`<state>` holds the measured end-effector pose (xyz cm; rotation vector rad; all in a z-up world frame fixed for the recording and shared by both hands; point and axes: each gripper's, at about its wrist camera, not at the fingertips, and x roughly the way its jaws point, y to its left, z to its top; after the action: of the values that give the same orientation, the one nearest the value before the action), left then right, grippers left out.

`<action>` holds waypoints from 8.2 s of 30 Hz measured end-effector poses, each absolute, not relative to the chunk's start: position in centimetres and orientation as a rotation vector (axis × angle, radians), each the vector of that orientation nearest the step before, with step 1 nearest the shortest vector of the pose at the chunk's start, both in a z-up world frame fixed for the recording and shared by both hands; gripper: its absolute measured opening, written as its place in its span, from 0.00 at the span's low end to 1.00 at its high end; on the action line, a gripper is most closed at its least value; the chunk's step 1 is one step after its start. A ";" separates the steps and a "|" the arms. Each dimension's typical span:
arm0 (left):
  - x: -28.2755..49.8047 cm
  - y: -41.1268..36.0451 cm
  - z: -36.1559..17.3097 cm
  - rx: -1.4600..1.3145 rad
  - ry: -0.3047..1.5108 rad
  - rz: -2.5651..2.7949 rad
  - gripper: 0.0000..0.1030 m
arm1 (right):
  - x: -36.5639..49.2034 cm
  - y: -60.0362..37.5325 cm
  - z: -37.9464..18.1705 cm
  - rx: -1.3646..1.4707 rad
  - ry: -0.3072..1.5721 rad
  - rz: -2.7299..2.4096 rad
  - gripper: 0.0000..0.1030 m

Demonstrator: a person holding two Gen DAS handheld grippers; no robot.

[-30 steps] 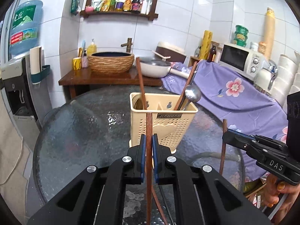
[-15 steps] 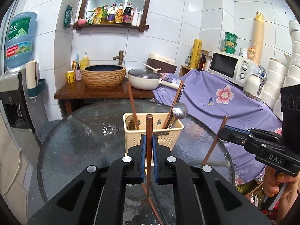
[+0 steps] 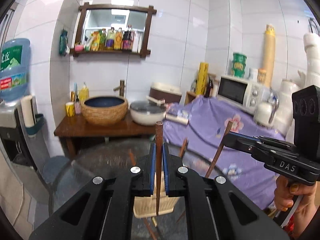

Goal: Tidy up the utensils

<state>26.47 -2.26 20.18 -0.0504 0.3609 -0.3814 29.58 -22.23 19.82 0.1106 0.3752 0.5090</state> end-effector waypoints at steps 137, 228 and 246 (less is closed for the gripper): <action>21.9 -4.0 4.0 -0.003 0.512 -0.197 0.07 | 25.4 -21.5 1.7 0.132 0.572 0.404 0.07; 6.4 1.7 0.8 -0.033 0.326 -0.079 0.94 | 6.3 -20.6 -0.6 -0.083 0.186 0.182 0.95; 0.4 1.4 1.2 0.031 0.248 0.047 0.94 | -1.2 -21.7 -1.6 -0.012 0.162 0.138 0.95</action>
<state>0.36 1.35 1.20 0.0309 0.2482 0.0469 -1.16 -21.70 -1.62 -0.0118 0.1617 0.1377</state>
